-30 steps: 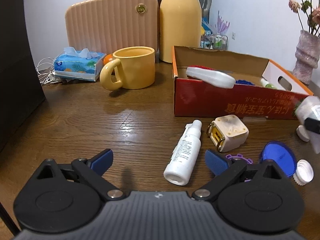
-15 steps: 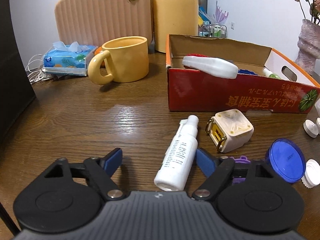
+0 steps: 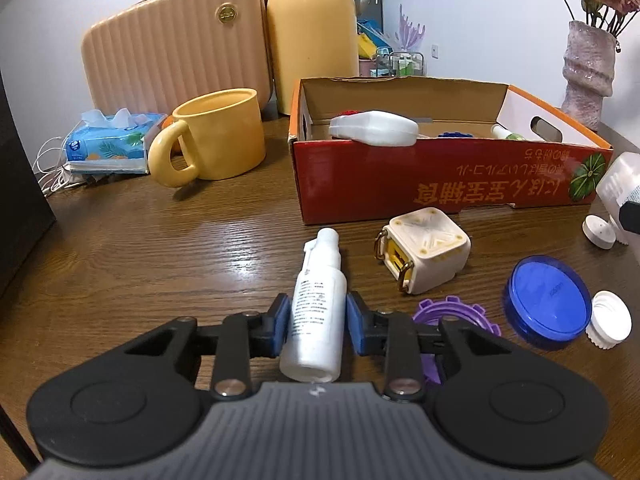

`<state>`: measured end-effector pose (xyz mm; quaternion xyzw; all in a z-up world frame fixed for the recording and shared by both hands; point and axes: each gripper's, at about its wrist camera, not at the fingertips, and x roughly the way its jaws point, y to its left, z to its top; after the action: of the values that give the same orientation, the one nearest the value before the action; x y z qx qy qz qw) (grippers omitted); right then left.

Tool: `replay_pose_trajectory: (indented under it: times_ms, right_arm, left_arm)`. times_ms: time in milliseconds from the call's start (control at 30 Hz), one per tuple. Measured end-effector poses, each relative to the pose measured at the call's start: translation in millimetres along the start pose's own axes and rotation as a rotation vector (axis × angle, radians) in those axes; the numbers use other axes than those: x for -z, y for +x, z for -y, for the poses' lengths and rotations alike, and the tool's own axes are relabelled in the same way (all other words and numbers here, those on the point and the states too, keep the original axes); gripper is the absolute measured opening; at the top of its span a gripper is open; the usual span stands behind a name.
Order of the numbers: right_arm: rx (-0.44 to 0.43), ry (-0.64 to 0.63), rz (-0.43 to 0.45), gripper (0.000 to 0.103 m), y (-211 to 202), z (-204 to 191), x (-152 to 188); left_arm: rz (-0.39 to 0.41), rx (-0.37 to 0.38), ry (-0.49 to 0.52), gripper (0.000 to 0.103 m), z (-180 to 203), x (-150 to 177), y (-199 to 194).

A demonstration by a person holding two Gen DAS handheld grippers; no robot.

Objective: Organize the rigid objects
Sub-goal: 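Grasp the white cotton-bud box with the right tool while the left tool approaches the white bottle, then grasp the white bottle with the left tool and lift both items toward the box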

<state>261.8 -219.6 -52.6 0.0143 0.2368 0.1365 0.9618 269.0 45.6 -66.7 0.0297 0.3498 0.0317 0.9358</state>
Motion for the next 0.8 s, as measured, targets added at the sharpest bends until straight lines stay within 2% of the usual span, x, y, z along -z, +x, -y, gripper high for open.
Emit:
replay_pose_trajectory:
  times_ms: [400,800]
  right_arm:
    - [-0.003,0.008,0.005,0.064,-1.0,0.8,1.8]
    - [-0.005,0.019,0.027,0.064,-11.1,1.1,3.2]
  left_arm:
    - [0.063,-0.005,-0.056,0.028,-8.7,-0.4,-19.4]
    - [0.157,0.005,-0.152,0.028,-20.6,-1.0,-60.9]
